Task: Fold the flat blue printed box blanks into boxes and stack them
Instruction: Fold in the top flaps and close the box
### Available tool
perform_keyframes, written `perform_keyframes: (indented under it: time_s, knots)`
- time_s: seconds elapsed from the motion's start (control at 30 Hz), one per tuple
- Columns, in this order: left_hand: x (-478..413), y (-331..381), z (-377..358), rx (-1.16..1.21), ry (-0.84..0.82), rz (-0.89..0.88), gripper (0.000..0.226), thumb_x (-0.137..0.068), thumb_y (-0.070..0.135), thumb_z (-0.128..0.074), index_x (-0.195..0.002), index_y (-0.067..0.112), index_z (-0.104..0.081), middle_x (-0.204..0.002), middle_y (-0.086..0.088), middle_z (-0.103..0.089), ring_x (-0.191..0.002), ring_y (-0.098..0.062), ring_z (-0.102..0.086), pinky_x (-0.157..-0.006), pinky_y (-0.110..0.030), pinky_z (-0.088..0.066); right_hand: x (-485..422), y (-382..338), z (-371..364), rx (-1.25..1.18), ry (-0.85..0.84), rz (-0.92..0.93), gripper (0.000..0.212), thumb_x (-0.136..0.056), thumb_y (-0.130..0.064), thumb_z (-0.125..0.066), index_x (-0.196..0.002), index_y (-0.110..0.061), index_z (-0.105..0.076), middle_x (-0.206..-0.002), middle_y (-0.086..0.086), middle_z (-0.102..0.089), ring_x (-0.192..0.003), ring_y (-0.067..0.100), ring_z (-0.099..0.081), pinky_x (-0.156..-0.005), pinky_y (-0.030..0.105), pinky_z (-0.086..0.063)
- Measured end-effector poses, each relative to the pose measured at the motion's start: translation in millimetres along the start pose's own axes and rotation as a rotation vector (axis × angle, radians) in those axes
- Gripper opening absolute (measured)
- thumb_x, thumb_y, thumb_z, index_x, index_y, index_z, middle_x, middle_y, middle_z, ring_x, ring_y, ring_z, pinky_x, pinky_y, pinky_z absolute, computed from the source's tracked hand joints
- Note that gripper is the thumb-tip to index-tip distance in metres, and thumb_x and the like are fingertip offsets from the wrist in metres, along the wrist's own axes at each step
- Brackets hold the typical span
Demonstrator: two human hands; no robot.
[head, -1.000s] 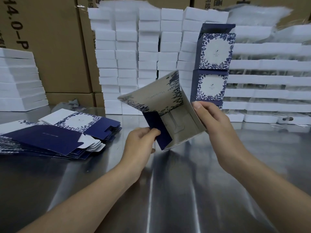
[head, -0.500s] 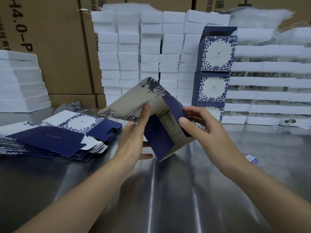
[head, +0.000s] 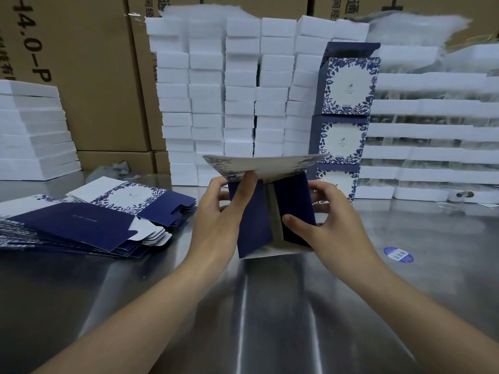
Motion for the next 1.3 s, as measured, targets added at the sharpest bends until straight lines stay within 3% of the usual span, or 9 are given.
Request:
perform_keyframes:
  time_s: [0.1,0.2,0.37,0.5,0.63,0.73,0.93,1.2,1.3]
  knots:
    - [2.0,1.7,-1.7,0.002,-0.008,-0.055,0.064,-0.065,0.092,-0.056,-0.110,0.048,-0.065,-0.108,0.022,-0.067,-0.098,-0.001,-0.068,-0.073,-0.030,-0.059,0.2,1.3,-0.3,0.013,0.019,-0.033,0.047,-0.083,-0.015,-0.086,-0.117,-0.030,-0.059,-0.107,-0.008,-0.065,-0.097,0.001,-0.063,-0.087,0.035,-0.056]
    - [3.5,1.1,-2.2,-0.040,-0.002,-0.107,0.068,-0.065,0.087,-0.061,-0.125,0.053,-0.060,-0.116,0.021,-0.065,-0.106,0.001,-0.065,-0.073,-0.015,-0.053,-1.3,4.5,0.0,0.001,0.037,-0.099,0.041,-0.082,-0.012,-0.085,-0.110,-0.025,-0.059,-0.099,-0.010,-0.066,-0.087,-0.001,-0.063,-0.078,0.032,-0.055]
    - [2.9,-7.8,-3.2,-0.133,-0.022,-0.220,0.071,-0.075,0.067,-0.076,-0.139,0.053,-0.050,-0.121,0.028,-0.062,-0.120,0.003,-0.059,-0.094,-0.039,-0.061,-3.3,8.4,0.4,-0.099,0.048,-0.239,0.033,-0.081,-0.017,-0.087,-0.103,-0.015,-0.062,-0.096,0.001,-0.072,-0.088,0.021,-0.071,-0.081,0.045,-0.061]
    - [2.6,-13.5,-4.8,-0.163,-0.037,-0.281,0.071,-0.081,0.053,-0.079,-0.143,0.052,-0.046,-0.131,0.028,-0.060,-0.128,0.003,-0.056,-0.097,-0.032,-0.058,-2.4,7.8,0.4,-0.085,-0.026,-0.290,0.034,-0.082,-0.034,-0.087,-0.098,-0.010,-0.070,-0.091,0.009,-0.076,-0.086,0.030,-0.075,-0.080,0.058,-0.062]
    - [1.9,-13.9,-4.0,-0.136,-0.061,-0.293,0.071,-0.081,0.050,-0.079,-0.144,0.049,-0.046,-0.135,0.028,-0.060,-0.129,0.003,-0.056,-0.097,-0.039,-0.060,0.5,4.0,1.0,0.065,-0.218,-0.336,0.039,-0.090,-0.052,-0.072,-0.083,-0.013,-0.076,-0.065,0.000,-0.075,-0.061,0.018,-0.073,-0.066,0.040,-0.053]
    - [2.3,-12.5,-2.7,-0.114,-0.099,-0.287,0.072,-0.082,0.050,-0.080,-0.144,0.053,-0.045,-0.140,0.023,-0.060,-0.123,-0.005,-0.065,-0.095,-0.045,-0.062,3.2,2.7,1.6,0.061,-0.312,-0.440,0.035,-0.096,-0.043,-0.068,-0.082,-0.011,-0.066,-0.052,-0.002,-0.056,-0.047,0.015,-0.059,-0.050,0.021,-0.041]
    - [6.0,-4.1,-1.6,-0.050,0.017,-0.317,0.075,-0.080,0.055,-0.081,-0.145,0.054,-0.044,-0.140,0.017,-0.057,-0.135,0.004,-0.050,-0.110,-0.030,-0.043,4.5,-4.6,5.4,-0.021,-0.289,-0.509,0.025,-0.100,-0.022,-0.057,-0.078,-0.012,-0.064,-0.061,0.006,-0.050,-0.043,0.013,-0.051,-0.055,0.030,-0.030]
    - [11.8,-15.1,-16.6,-0.035,-0.097,0.154,0.093,-0.062,0.079,-0.075,-0.145,0.050,-0.045,-0.129,0.015,-0.060,-0.116,-0.001,-0.062,-0.095,-0.033,-0.051,6.0,-2.4,1.7,-0.406,-0.089,-0.625,0.020,-0.102,-0.027,-0.060,-0.093,-0.011,-0.067,-0.060,0.002,-0.052,-0.048,0.012,-0.050,-0.054,0.030,-0.034]
    - [16.5,-21.5,-24.0,-0.091,-0.244,0.332,0.072,-0.064,0.088,-0.067,-0.111,0.033,-0.072,-0.094,0.011,-0.075,-0.087,-0.004,-0.075,-0.076,-0.033,-0.049,11.5,-6.3,-2.7,-0.421,-0.075,-0.576,0.025,-0.102,-0.030,-0.060,-0.085,-0.014,-0.069,-0.063,0.002,-0.054,-0.052,0.012,-0.051,-0.056,0.030,-0.037]
Point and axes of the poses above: each hand's wrist, its own x-axis away from the middle knuckle, its own z-axis out of the back of the hand, y = z × x, the point moved 2 cm from there along -x, towards the middle knuckle
